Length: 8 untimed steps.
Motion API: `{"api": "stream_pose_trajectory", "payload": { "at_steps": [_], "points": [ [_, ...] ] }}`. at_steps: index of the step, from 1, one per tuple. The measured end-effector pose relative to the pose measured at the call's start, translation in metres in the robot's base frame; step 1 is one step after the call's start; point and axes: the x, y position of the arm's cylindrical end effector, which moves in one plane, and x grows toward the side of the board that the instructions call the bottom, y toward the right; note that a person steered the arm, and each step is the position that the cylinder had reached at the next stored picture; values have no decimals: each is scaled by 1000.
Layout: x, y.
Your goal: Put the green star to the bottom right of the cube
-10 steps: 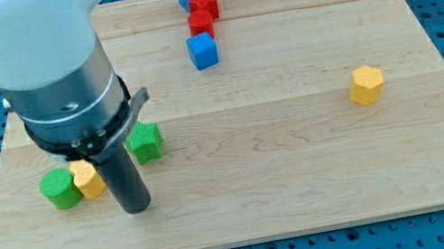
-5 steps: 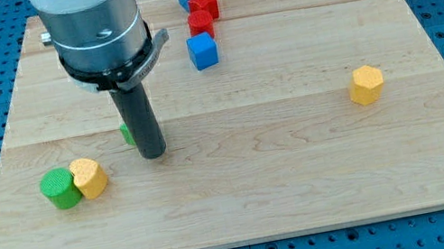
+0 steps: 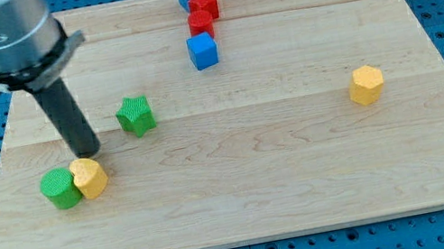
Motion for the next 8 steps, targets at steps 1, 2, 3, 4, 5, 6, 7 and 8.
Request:
{"api": "stream_pose_trajectory", "payload": {
  "at_steps": [1, 2, 3, 4, 5, 6, 7, 8],
  "points": [
    [-26, -10],
    [-28, 8],
    [-29, 28],
    [-35, 62],
    [-52, 113],
    [-68, 154],
    [-62, 153],
    [-55, 144]
  ]
}}
